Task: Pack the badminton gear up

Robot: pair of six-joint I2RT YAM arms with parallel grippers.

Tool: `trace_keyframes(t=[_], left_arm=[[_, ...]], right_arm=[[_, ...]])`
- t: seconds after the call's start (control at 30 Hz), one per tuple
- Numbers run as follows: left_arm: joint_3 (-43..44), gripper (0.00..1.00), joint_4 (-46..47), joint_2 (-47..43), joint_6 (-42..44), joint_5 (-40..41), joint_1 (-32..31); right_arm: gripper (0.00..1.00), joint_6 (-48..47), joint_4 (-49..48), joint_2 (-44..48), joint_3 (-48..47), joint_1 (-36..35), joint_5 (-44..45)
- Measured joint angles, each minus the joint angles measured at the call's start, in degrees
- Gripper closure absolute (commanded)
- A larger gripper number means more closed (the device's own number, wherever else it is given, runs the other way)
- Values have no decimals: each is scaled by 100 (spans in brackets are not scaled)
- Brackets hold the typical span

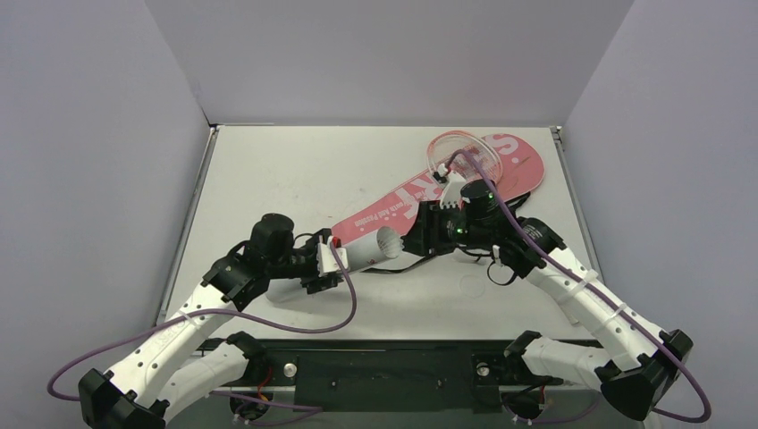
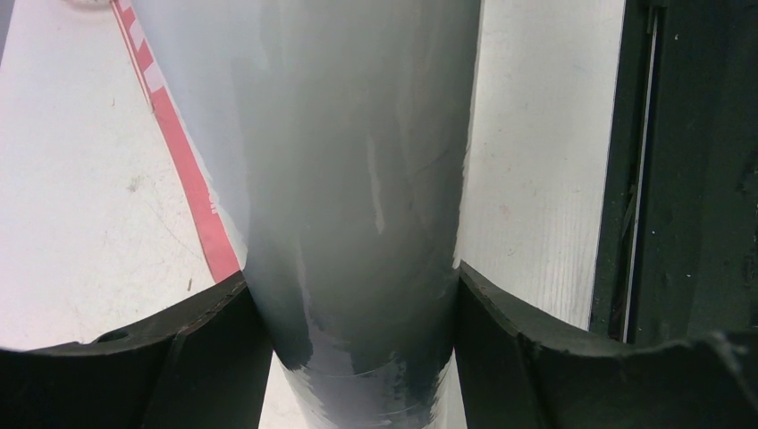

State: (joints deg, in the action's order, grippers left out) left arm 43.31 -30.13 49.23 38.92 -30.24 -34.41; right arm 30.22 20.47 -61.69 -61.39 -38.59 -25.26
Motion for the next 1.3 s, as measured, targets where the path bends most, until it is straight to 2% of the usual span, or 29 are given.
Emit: trace_keyframes(t=[0.27,0.5,0.73,0.93,1.1,1.3], left_arm=[[24,84,26,2,4,-7,-7],[24,85,28,0,39,-7,-7],[24,84,42,0,48,-4,-7],[24,85,42,0,48,-4,-7],[24,84,42,2,46,-4,-7],[24,85,26,11,48,4,-7]], right_arm=[[54,-72,116,-142,-11,-63,168],[52,-341,723,356,-221,439,343],[51,-4,177,557,-221,212,98],[53,170,-216,249,-164,-155,33],[55,197,-308,4,35,-170,46],[51,216,-393,-286,76,-243,85]])
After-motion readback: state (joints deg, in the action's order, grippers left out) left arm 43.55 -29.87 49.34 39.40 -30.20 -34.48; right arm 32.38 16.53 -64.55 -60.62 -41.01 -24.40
